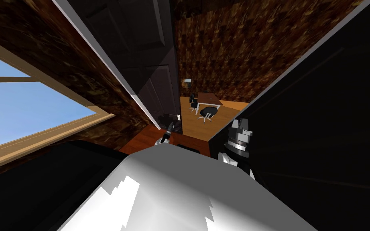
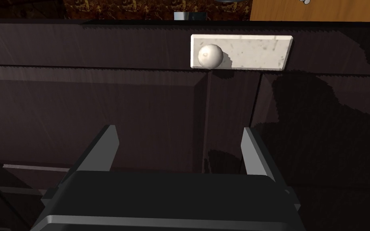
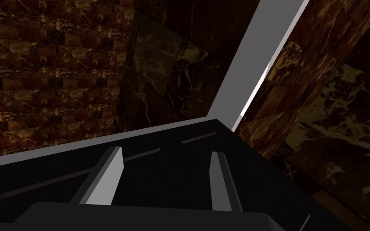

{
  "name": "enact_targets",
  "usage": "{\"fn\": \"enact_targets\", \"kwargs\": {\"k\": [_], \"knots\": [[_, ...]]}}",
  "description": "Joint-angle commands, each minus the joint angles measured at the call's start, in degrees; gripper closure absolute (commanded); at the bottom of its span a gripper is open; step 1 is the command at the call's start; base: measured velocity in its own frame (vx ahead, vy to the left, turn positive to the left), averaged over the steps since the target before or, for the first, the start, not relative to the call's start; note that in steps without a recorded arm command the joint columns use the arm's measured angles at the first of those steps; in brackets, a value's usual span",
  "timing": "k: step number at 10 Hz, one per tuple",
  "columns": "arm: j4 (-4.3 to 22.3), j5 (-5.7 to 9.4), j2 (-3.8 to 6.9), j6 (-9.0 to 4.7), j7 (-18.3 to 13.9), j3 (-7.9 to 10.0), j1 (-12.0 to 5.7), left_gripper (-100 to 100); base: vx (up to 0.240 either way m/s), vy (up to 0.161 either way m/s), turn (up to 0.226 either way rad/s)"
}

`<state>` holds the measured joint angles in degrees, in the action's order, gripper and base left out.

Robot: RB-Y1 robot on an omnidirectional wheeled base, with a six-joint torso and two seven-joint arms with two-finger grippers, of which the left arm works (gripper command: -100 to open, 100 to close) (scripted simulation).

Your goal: Pull the door open

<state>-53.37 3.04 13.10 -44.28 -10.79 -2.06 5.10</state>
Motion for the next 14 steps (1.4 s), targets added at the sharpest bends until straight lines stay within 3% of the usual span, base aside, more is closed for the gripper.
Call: {"fn": "enact_targets", "kwargs": {"k": [1,5,6,14], "knots": [[2.2,0.10,0.11,-0.68,-0.1,-0.02,-0.71,-100,0.119,0.019,-0.042],[6.5,0.35,0.61,-1.93,-0.5,-0.08,-1.94,-100,0.106,0.006,-0.045],[5.8,0.29,0.45,-1.72,-0.3,-0.07,-1.73,-100,0.061,0.000,-0.005],[10.9,2.66,4.26,-5.46,-3.0,3.63,-1.27,-100,0.185,-0.020,-0.123]]}}
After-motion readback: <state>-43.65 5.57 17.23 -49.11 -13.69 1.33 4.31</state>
